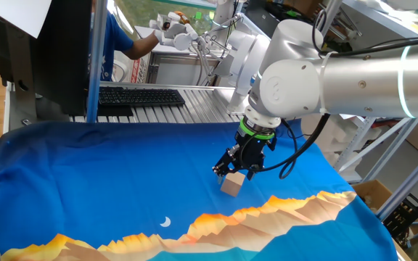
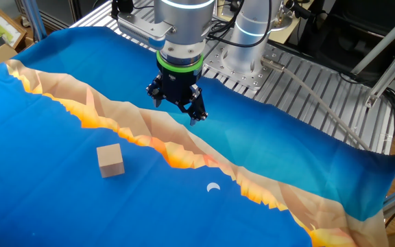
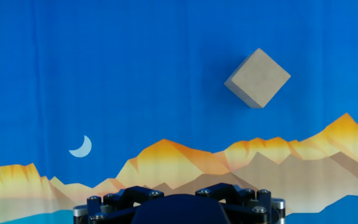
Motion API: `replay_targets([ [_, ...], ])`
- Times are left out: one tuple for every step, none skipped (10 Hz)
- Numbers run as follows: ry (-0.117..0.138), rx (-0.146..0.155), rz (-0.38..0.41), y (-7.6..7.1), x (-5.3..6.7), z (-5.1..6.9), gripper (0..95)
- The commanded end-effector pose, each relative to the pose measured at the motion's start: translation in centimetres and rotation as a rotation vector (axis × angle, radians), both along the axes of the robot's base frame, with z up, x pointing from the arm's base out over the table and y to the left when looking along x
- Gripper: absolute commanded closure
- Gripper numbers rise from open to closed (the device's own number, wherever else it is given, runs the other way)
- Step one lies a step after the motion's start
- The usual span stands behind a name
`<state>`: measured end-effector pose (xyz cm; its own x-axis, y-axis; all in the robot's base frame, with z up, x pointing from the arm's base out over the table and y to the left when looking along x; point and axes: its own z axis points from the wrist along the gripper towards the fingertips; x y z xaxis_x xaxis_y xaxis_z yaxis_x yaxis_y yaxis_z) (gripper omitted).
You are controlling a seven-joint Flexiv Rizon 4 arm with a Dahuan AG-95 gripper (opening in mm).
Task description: Approach and touch the side of the small block
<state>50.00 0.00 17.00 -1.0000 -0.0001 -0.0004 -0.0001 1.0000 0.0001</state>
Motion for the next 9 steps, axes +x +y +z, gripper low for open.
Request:
replay_targets([
  [0.0, 0.0, 0.0, 0.0, 0.0, 0.0, 0.0],
  [0.069, 0.054, -0.046, 0.0, -0.02, 0.0, 95.0],
  [0.07, 0.054, -0.044, 0.01, -0.02, 0.0, 95.0],
  [0.073, 0.056, -0.044, 0.01, -0.02, 0.0, 95.0],
  [0.074, 0.056, -0.043, 0.02, -0.03, 0.0, 95.0],
  [0.075, 0.056, -0.043, 0.03, -0.04, 0.0, 95.0],
  [0.075, 0.056, -0.044, 0.04, -0.04, 0.0, 95.0],
  [0.075, 0.056, -0.044, 0.04, -0.05, 0.0, 95.0],
  [0.075, 0.056, -0.043, 0.05, -0.05, 0.01, 95.0],
])
